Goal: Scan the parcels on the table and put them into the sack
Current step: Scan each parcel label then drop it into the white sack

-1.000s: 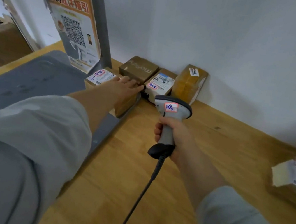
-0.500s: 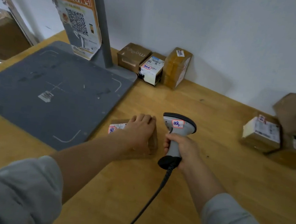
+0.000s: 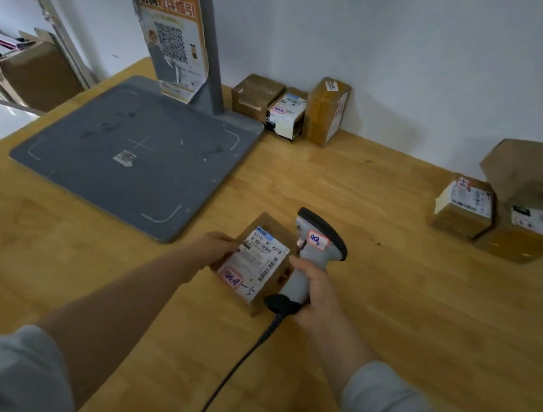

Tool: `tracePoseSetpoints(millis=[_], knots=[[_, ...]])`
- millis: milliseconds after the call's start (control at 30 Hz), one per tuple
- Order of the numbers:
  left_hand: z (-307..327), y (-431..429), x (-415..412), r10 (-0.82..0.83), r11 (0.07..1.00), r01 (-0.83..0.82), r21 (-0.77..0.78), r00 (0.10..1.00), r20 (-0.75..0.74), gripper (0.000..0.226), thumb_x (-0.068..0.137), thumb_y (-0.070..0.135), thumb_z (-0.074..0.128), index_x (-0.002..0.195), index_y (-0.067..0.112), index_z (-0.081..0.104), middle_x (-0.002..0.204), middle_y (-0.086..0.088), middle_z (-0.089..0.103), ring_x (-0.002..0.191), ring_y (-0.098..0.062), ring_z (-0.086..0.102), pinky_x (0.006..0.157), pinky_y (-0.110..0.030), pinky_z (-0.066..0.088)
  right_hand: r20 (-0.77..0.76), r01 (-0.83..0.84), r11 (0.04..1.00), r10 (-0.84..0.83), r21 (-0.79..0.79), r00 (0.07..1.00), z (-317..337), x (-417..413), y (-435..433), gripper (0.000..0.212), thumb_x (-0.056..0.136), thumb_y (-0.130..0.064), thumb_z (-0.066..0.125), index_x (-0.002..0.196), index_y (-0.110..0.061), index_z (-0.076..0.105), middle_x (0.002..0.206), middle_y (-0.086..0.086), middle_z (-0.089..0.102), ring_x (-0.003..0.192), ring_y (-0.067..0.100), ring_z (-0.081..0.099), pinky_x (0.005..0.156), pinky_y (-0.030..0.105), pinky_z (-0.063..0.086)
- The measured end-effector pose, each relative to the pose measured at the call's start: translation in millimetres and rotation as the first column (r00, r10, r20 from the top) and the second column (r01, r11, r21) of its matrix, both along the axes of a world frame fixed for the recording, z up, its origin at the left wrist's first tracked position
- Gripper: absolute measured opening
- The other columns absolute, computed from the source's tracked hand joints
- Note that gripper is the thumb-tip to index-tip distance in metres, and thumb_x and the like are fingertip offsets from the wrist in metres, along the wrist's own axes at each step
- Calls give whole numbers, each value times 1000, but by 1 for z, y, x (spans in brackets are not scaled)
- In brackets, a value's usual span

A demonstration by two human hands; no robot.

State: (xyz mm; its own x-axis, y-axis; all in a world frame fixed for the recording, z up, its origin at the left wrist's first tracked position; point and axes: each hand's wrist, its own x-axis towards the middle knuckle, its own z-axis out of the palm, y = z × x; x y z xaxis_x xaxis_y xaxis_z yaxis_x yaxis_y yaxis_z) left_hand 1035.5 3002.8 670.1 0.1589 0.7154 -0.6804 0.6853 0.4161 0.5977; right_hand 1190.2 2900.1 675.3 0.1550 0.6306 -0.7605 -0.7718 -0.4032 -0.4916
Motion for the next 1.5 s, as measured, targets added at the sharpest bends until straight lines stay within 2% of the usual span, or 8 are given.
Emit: tracePoseSetpoints(millis=[100,233,333,467,567,667,1000,1500], knots=[[3,-19,-28,155,986,-141,-89,972,179,34,84,38,69,112,23,59,120,-7,59,115,-28,50,98,-45,38,65,-8,1000,6,27,998,11,-5,-6,24,80,-2,67,98,-9,54,78,9,61,67,21,59,48,30,50],[22,-29,-56,138,988,-104,-110,921,364,35,79,17,74,107,23,54,105,-13,71,102,-31,63,92,-51,46,78,-43,996,36,83,996,29,-14,-13,20,81,-2,66,95,-10,55,77,9,62,65,22,60,45,29,51],[40,-34,-65,28,998,-9,-59,947,320,62,75,8,77,125,22,42,106,-13,71,101,-29,67,96,-48,49,146,-93,987,73,135,987,43,-21,-17,24,81,-3,67,101,-10,56,75,7,64,65,20,61,47,28,51],[55,-41,-74,82,991,-111,72,943,321,91,73,3,77,148,13,26,110,-11,67,99,-27,66,95,-46,49,320,-161,966,89,204,943,62,-32,-23,25,80,0,69,95,-16,58,70,2,65,62,17,61,53,29,49],[67,-45,-83,132,964,-204,170,922,364,66,74,5,77,132,10,46,109,-14,68,89,-22,70,82,-36,55,391,-258,933,146,251,909,71,-43,-34,32,78,3,71,102,-12,57,70,5,69,60,20,64,60,34,54],[74,-46,-96,177,928,-278,249,915,362,46,74,5,77,115,7,56,108,-13,69,88,-23,71,75,-33,59,397,-335,905,215,262,892,78,-55,-48,20,81,1,69,94,-7,56,60,8,63,46,18,54,50,30,49],[85,-53,-119,237,851,-377,367,897,373,49,72,2,79,115,8,55,104,-10,67,92,-25,69,87,-44,57,543,-447,866,271,223,795,101,-79,-69,16,83,-10,69,73,-6,57,54,6,53,42,15,45,42,25,41],[88,-59,-133,300,817,-444,367,872,387,57,73,5,79,123,7,53,109,-9,65,90,-20,68,68,-29,57,561,-461,854,266,240,784,113,-89,-71,14,85,-12,69,78,-6,58,55,5,53,41,13,45,43,25,41]])
